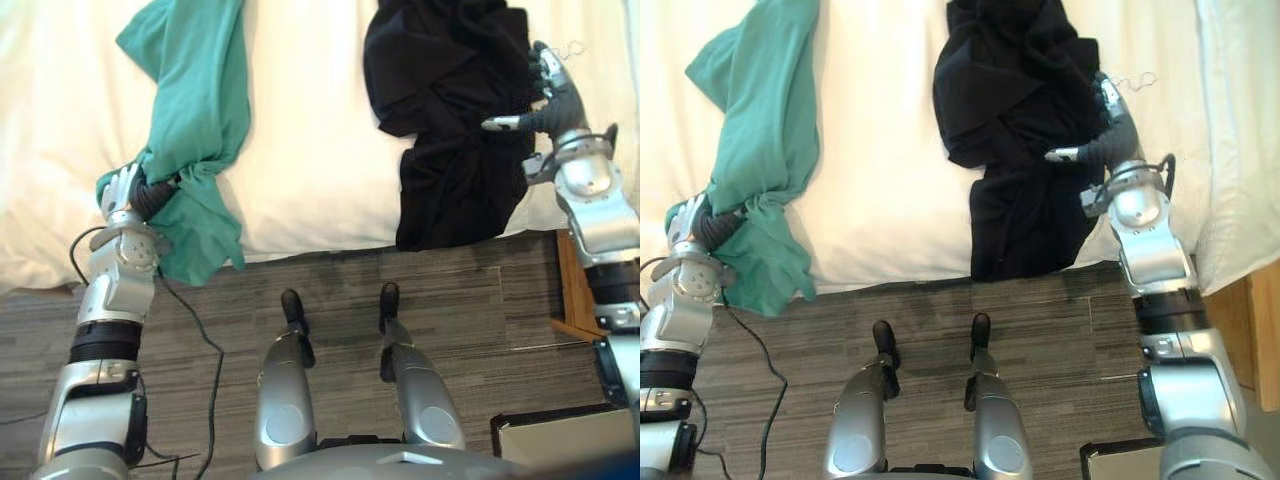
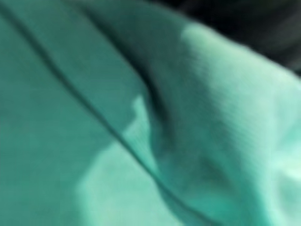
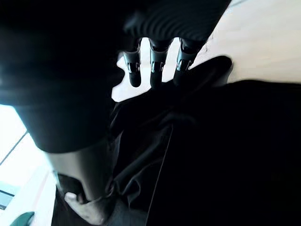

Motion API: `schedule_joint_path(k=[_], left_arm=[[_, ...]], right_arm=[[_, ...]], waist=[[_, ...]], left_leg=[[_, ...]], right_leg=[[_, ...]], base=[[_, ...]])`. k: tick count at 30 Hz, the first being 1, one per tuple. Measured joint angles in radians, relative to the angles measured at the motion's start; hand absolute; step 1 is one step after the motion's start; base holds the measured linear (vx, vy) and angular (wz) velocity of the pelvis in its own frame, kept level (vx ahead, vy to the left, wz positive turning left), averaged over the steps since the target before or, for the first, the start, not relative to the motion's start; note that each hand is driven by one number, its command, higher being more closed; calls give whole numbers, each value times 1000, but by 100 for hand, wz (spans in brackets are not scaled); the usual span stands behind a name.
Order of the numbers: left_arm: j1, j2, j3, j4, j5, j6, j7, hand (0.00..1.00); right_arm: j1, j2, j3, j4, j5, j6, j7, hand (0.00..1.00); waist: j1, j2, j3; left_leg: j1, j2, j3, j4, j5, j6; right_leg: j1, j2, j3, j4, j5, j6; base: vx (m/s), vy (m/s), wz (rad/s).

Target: Tidy the bed and pick cloth on bed and put in laundry

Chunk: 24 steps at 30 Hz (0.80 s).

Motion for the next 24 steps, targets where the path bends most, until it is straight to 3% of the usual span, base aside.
schedule_joint_path(k=[2, 9, 10, 14, 16, 21, 24], left_arm=[[-26, -24, -1, 0, -16, 0, 27, 100], [-54, -28, -20, 0, -74, 1, 67, 100], [-56, -26, -20, 0, -85, 1, 71, 100], [-63, -21, -23, 0, -126, 1, 95, 100], [-63, -21, -34, 3, -133, 1, 102, 100], [-67, -39, -66, 34, -133, 1, 114, 100], [-67, -84, -67, 77, -133, 1, 122, 100]], right_arm=[[-5, 1, 17, 10, -23, 28, 0, 0], [-124, 7, 85, 99, -154, 107, 42, 0], [-143, 7, 95, 110, -183, 120, 58, 100], [-213, 0, 121, 167, -333, 142, 158, 100], [-240, -16, 120, 201, -354, 142, 181, 100], [-246, -40, 87, 271, -344, 129, 195, 100], [-195, -25, 21, 326, -256, 74, 164, 100]], waist=[[13, 3, -1], [12, 32, 7], [12, 32, 7], [12, 44, 0], [13, 51, -3], [30, 55, -18], [36, 57, -39]], left_leg=[[-16, -6, -9, -18, 17, 4], [-56, -29, -31, -69, 69, 10], [-60, -30, -32, -82, 79, 10], [-76, -42, -35, -144, 130, 12], [-73, -45, -44, -168, 148, 13], [-56, -49, -58, -215, 179, 10], [-35, -52, -57, -232, 185, 10]], right_leg=[[-26, -4, -9, 15, 0, 0], [-75, -18, -26, 20, 3, 4], [-90, -17, -26, 27, 3, 4], [-139, -23, -29, 48, 4, 5], [-142, -24, -43, 49, 5, 6], [-139, -22, -55, 50, 5, 6], [-126, -24, -57, 48, 5, 6]], base=[[-43, -12, 12], [-60, -12, 13], [-58, -26, 4], [-59, -23, 6], [-44, -19, 15], [-18, -12, 9], [0, 0, 0]])
